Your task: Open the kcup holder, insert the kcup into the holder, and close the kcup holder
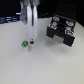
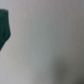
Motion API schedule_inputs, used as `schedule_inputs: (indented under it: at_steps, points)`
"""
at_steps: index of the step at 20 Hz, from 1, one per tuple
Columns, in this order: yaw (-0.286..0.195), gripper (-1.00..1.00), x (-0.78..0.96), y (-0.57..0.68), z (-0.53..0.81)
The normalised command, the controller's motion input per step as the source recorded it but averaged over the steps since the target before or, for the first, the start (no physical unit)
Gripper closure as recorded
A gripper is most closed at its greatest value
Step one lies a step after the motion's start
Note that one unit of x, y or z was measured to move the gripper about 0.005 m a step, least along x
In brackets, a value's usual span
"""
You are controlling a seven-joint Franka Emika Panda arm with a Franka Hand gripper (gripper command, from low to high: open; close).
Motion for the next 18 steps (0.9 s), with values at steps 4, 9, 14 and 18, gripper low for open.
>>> schedule_inputs:
  at_steps: [4, 9, 14, 18]
  points:
    - [-0.236, -1.0, -0.35, -0.48, -0.52]
    - [-0.229, -1.0, -0.16, -0.35, -0.49]
    - [-0.202, -1.0, -0.03, -0.16, -0.45]
    - [-0.167, -1.0, 0.0, -0.04, -0.25]
